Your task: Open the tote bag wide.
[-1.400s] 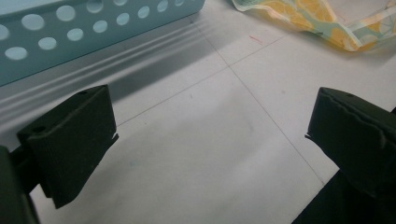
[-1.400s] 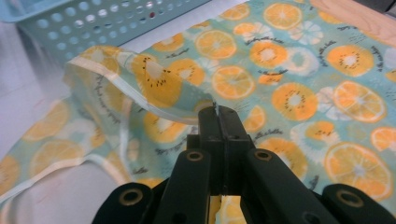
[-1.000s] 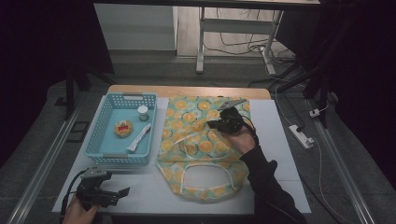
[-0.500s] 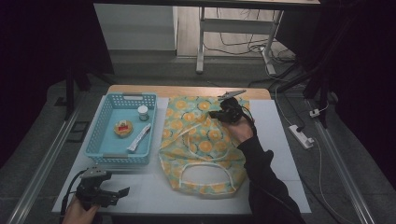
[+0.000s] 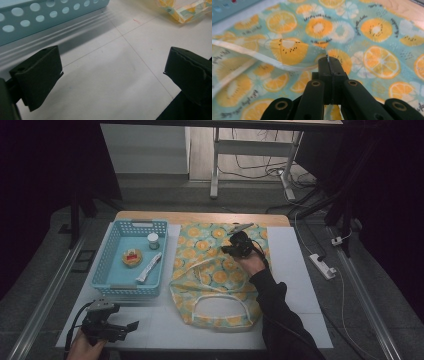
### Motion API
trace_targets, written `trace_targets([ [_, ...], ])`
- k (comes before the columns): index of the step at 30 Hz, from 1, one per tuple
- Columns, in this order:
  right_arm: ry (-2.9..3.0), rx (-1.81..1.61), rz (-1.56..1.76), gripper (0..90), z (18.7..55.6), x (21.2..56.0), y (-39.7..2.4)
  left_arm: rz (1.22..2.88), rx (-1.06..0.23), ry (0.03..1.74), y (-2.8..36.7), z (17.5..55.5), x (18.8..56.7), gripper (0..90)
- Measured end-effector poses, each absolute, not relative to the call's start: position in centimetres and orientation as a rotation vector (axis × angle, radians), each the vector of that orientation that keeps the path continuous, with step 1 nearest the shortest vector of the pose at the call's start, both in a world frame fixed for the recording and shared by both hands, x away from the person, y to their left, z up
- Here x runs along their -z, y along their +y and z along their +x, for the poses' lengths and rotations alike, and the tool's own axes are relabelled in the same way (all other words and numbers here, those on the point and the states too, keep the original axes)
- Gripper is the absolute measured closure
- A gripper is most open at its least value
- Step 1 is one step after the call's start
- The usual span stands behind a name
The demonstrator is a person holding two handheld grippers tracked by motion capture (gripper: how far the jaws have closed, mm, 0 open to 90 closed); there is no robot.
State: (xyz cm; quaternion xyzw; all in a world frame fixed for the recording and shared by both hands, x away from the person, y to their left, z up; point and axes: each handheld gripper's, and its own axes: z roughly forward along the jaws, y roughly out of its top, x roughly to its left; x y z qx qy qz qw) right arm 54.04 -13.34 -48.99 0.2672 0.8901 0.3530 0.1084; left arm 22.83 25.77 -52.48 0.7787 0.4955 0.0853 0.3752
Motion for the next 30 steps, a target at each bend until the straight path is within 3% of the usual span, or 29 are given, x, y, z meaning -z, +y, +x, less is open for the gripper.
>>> trace_targets([
  [13, 2.670, -0.956, 0.809, 88.8, 54.4, 51.5, -13.4, 1.989, -0.224, 1.261, 25.7, 22.7, 52.5, 1.3],
  [24, 2.600, -1.049, 0.837, 63.6, 53.4, 49.2, -14.1, 1.990, -0.228, 1.259, 25.7, 22.7, 52.4, 1.3],
  [30, 2.614, -1.081, 0.838, 43.6, 52.3, 48.1, -14.6, 1.988, -0.227, 1.257, 25.8, 22.7, 52.4, 1.3],
])
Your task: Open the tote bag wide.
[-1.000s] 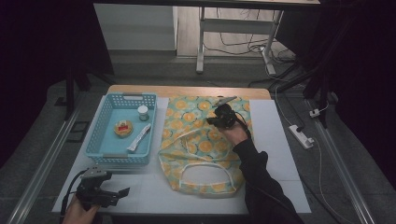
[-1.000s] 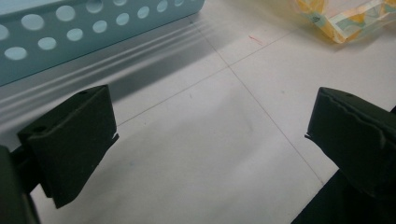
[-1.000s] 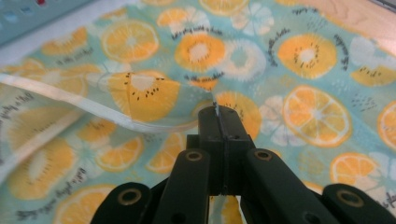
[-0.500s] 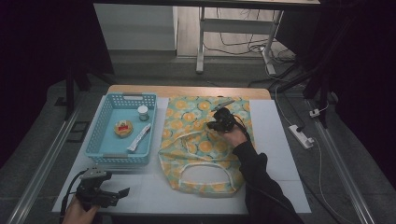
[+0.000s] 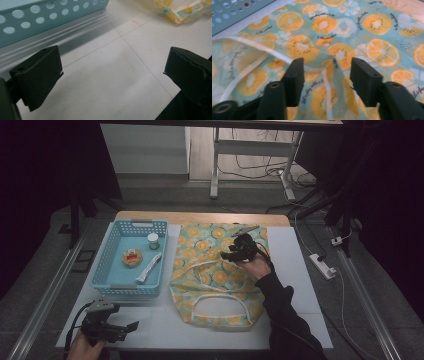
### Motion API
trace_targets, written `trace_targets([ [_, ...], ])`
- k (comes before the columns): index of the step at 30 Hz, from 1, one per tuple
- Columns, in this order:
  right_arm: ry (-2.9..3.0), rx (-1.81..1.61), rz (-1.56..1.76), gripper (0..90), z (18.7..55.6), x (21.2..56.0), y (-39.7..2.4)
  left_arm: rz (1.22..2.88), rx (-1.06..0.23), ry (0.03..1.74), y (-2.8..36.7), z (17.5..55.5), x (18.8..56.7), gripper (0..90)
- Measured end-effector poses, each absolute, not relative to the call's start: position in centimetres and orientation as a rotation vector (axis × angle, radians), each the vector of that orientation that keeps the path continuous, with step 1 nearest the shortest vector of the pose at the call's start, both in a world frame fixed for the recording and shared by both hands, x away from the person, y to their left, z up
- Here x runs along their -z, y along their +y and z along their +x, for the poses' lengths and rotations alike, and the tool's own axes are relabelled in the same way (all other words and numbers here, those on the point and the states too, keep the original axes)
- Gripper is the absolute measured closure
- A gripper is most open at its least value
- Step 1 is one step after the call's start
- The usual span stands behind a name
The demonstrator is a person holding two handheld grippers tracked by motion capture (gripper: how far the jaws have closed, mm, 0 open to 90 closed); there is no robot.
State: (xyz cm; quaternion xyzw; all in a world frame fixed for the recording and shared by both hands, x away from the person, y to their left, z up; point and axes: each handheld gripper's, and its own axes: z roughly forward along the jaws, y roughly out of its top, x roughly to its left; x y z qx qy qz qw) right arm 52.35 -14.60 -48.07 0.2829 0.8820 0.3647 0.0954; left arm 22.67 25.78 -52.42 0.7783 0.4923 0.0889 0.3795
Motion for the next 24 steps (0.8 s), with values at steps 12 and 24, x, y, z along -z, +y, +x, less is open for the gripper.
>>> trace_targets([
  [12, 2.632, -1.066, 0.790, 10.7, 49.6, 47.7, -14.7, 1.982, -0.227, 1.258, 25.8, 22.7, 52.4, 1.3],
  [24, 2.661, -1.040, 0.776, 0.0, 46.4, 48.7, -14.4, 1.979, -0.226, 1.259, 25.8, 22.7, 52.4, 1.3],
])
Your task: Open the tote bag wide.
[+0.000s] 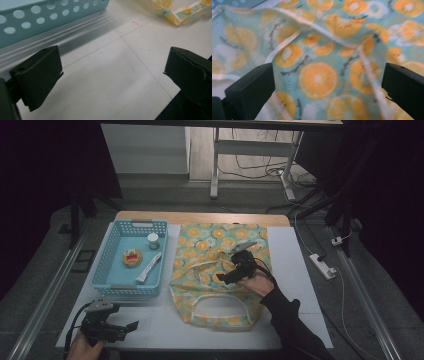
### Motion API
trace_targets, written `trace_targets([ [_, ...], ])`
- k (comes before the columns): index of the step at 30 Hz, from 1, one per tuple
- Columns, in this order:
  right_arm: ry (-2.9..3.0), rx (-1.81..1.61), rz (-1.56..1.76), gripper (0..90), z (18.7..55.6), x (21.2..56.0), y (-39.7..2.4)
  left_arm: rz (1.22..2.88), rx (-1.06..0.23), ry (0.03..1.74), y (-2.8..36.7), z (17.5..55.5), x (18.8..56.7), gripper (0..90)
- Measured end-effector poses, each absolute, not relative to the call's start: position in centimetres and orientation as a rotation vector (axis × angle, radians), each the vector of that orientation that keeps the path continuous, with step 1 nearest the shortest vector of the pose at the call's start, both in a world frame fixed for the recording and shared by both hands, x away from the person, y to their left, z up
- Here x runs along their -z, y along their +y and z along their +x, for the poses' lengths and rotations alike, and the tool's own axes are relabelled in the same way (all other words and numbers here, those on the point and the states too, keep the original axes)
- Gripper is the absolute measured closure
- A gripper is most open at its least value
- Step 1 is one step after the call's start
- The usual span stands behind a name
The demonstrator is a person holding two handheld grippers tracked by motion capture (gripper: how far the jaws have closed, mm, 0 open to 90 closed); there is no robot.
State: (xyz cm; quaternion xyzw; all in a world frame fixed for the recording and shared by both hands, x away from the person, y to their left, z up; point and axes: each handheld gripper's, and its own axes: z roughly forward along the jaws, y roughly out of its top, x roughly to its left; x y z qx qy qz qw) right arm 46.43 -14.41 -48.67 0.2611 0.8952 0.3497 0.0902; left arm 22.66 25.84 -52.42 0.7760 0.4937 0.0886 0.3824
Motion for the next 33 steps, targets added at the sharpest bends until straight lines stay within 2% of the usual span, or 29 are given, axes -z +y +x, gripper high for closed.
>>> trace_targets([
  [24, 2.743, -0.890, 0.647, 0.5, 43.8, 53.1, -12.5, 1.982, -0.223, 1.259, 25.8, 22.7, 52.4, 1.3],
  [28, 2.745, -0.916, 0.622, 8.7, 43.6, 53.0, -12.4, 1.984, -0.223, 1.259, 25.8, 22.7, 52.4, 1.3],
  [33, 2.782, -0.927, 0.527, 34.2, 43.1, 52.4, -12.4, 1.987, -0.223, 1.259, 25.8, 22.7, 52.4, 1.3],
])
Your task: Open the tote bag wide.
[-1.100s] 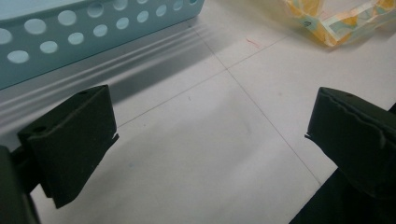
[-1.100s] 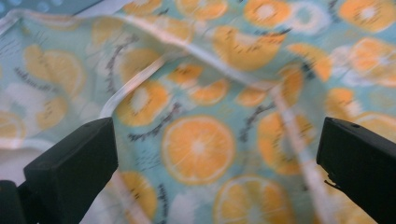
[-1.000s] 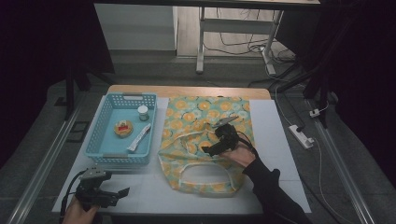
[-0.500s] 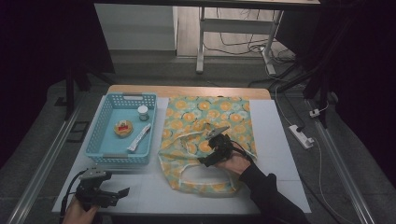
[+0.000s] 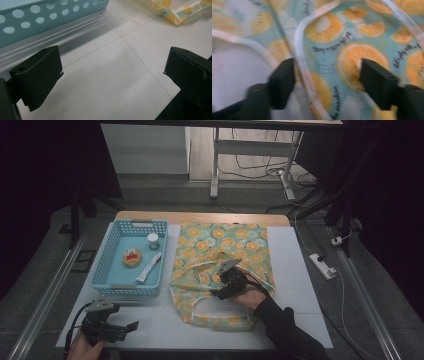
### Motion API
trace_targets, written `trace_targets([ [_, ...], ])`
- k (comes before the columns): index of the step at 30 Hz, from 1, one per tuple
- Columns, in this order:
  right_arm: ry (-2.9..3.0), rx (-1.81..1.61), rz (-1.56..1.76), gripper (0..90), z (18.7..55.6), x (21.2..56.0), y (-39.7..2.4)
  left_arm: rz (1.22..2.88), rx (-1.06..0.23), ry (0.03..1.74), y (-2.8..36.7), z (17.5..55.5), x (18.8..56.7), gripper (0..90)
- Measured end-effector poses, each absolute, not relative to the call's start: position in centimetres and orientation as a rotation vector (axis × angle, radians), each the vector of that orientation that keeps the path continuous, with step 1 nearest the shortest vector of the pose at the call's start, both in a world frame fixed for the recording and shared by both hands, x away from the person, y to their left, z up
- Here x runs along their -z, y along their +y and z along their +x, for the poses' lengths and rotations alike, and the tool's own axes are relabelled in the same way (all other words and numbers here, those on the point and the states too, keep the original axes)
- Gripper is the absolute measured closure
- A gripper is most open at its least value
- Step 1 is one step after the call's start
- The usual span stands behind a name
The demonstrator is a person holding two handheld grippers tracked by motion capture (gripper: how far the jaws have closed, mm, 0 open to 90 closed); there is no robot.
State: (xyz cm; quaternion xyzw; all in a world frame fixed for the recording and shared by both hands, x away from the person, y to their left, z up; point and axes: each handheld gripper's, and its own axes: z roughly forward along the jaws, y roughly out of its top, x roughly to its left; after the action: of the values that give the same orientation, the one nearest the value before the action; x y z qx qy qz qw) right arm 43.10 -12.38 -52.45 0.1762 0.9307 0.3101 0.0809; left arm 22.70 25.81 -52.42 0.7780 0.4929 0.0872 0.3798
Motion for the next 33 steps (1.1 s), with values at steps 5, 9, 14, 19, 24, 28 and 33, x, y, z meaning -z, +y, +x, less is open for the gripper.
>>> trace_targets([
  [5, 2.816, -0.938, 0.468, 60.2, 42.8, 52.1, -12.3, 1.985, -0.222, 1.259, 25.8, 22.7, 52.4, 1.4],
  [9, 2.824, -0.942, 0.460, 74.6, 42.9, 52.0, -12.5, 1.987, -0.222, 1.259, 25.8, 22.7, 52.4, 1.4],
  [14, 2.851, -0.949, 0.467, 87.0, 43.0, 51.9, -12.5, 1.988, -0.222, 1.260, 25.8, 22.7, 52.4, 1.5],
  [19, 2.850, -0.986, 0.499, 88.7, 43.2, 51.6, -12.7, 1.986, -0.222, 1.259, 25.8, 22.7, 52.4, 1.4],
  [24, 2.834, -1.028, 0.520, 88.9, 43.4, 51.1, -13.0, 1.986, -0.222, 1.261, 25.8, 22.7, 52.4, 1.4],
  [28, 2.819, -1.058, 0.521, 89.8, 43.4, 50.6, -13.1, 1.985, -0.220, 1.262, 25.8, 22.7, 52.4, 1.5],
  [33, 2.802, -1.113, 0.536, 90.0, 43.7, 49.6, -13.4, 1.983, -0.219, 1.264, 25.8, 22.7, 52.4, 1.5],
])
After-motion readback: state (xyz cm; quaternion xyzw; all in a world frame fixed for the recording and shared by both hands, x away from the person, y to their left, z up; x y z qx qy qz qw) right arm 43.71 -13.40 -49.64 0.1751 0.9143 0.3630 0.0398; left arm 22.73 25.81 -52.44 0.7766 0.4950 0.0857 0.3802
